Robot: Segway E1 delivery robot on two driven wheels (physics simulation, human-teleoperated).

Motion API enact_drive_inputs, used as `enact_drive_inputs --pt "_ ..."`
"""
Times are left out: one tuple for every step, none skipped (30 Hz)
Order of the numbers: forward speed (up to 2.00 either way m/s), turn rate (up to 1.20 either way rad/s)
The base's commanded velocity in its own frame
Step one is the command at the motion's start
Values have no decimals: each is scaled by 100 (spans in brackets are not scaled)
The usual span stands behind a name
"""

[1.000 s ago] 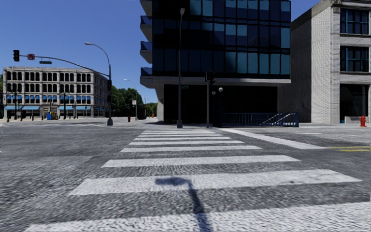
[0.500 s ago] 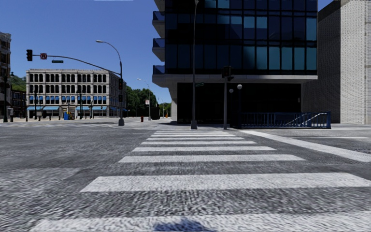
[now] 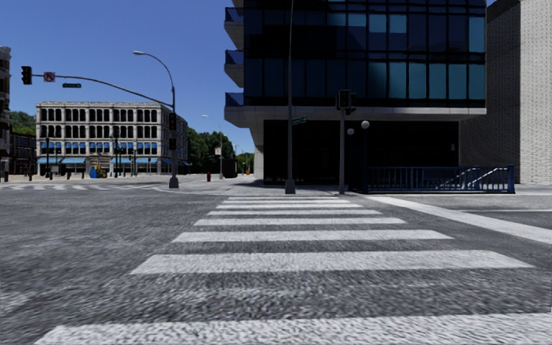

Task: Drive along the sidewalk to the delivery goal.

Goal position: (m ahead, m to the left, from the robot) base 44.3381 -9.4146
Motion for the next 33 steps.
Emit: enact_drive_inputs --pt "200 0" --pt "200 0" --pt "200 0" --pt "200 0" --pt "200 0" --pt "200 0" --pt "200 0" --pt "200 0" --pt "200 0" --pt "200 0" --pt "200 0" --pt "200 0" --pt "200 0" --pt "200 0" --pt "200 0" --pt "200 0" --pt "200 0" --pt "200 0" --pt "200 0" --pt "200 0" --pt "200 0" --pt "200 0" --pt "200 0" --pt "200 0" --pt "200 0" --pt "200 6" --pt "200 6" --pt "200 10" --pt "200 11" --pt "200 11" --pt "200 11" --pt "200 11" --pt "200 11"
